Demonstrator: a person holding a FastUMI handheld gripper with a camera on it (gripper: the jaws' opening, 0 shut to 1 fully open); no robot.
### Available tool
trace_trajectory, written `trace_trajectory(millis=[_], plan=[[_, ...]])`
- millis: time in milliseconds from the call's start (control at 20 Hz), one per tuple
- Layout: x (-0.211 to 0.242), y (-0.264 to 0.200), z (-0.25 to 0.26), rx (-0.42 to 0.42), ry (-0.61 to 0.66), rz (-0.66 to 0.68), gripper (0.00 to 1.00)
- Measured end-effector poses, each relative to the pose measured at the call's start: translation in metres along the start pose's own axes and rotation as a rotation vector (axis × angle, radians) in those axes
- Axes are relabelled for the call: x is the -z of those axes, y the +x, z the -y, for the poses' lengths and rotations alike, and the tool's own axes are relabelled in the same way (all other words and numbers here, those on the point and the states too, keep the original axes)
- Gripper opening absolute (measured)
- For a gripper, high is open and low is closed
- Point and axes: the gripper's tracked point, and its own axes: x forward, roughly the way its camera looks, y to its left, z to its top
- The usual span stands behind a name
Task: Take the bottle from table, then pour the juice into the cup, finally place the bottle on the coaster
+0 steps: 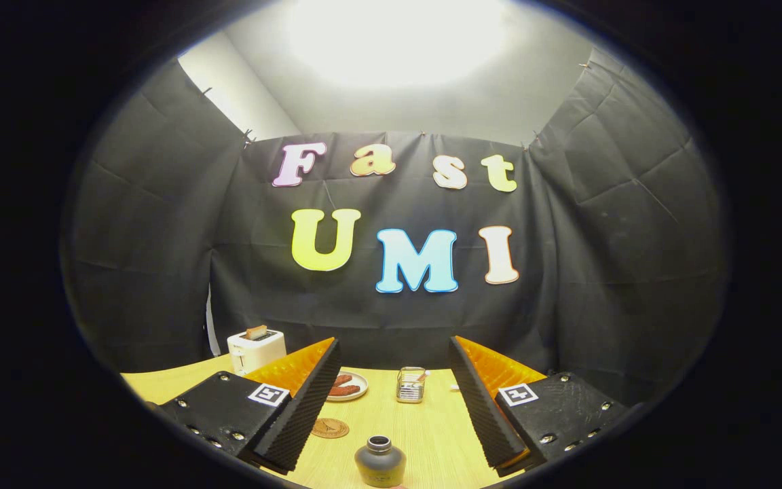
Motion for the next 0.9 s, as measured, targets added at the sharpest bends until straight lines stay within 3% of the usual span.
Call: trace_trajectory(millis=[900], plan=[[0.118, 0.001, -0.015, -0.131, 0.02, -0.199, 0.97]])
